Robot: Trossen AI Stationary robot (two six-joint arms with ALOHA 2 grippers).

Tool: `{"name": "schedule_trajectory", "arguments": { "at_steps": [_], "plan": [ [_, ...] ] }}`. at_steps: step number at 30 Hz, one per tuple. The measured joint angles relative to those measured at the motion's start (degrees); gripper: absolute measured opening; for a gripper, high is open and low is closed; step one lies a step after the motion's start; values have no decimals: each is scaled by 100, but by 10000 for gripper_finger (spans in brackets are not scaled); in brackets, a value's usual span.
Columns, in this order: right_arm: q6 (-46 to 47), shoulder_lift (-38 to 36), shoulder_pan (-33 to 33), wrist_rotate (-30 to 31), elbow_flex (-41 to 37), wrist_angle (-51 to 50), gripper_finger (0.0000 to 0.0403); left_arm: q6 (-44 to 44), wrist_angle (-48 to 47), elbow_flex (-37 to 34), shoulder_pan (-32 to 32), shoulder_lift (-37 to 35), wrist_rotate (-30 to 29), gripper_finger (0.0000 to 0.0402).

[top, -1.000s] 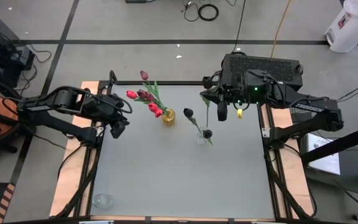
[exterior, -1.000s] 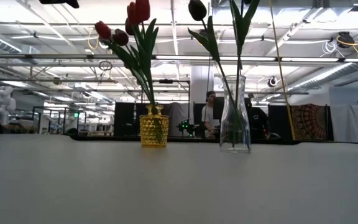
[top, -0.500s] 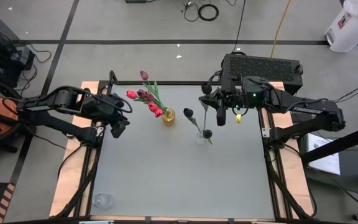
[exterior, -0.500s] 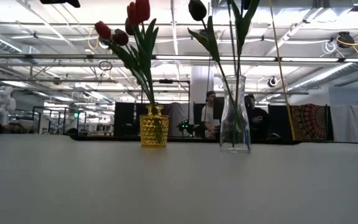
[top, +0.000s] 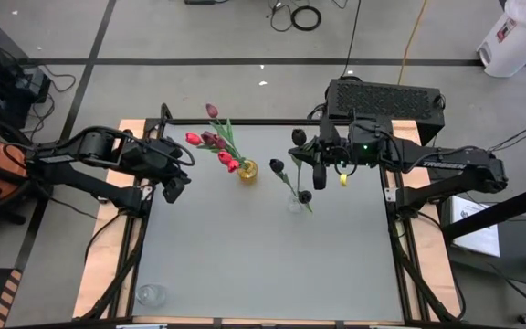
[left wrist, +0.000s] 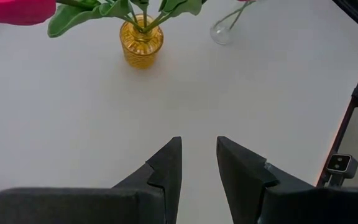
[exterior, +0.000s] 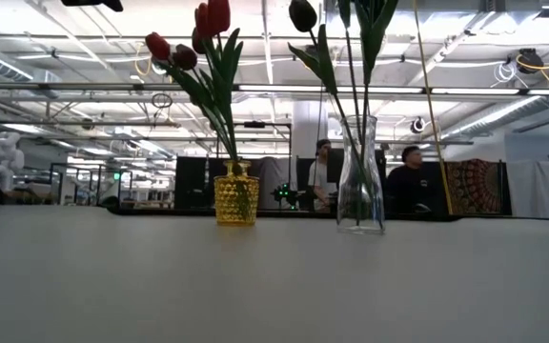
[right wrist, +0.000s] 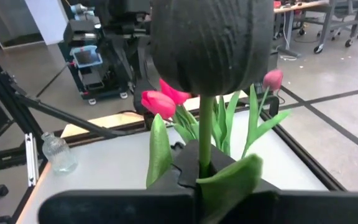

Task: Sort flowers into vase by color
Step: Put the black flower into the transparent vase

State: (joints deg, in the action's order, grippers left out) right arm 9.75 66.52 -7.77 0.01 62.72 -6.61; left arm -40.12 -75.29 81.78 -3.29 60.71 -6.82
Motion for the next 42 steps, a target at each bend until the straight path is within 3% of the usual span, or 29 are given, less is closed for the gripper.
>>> {"name": "schedule_trajectory", "arguments": {
  "at_steps": [9,17,42],
  "plan": [
    [-52,0,-13,15,-342,19,0,0,0,0,0,0,1,107],
    [-35,0,-15,20,-864,858,0,-4,48,0,0,0,8,107],
    [156,0,-15,27,-1549,886,0,-15,153,0,0,0,16,107]
  ]
}}
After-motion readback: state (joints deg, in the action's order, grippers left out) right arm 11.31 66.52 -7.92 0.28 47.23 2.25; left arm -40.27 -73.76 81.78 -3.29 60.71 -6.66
